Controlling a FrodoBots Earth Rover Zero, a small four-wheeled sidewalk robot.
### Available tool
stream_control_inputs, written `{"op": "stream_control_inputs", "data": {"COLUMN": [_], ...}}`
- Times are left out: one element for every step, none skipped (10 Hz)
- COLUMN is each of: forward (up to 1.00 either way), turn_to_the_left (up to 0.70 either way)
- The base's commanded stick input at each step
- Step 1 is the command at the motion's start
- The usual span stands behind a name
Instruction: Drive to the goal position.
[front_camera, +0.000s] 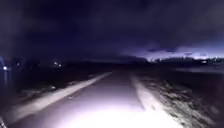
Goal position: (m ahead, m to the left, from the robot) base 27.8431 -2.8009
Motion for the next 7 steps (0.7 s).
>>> {"op": "stream_control_inputs", "data": {"forward": [0.85,0.85,0.85,0.85,0.85,0.85,0.85], "turn_to_the_left": [0.00,0.00,-0.01,-0.03,-0.20,-0.28,-0.27]}}
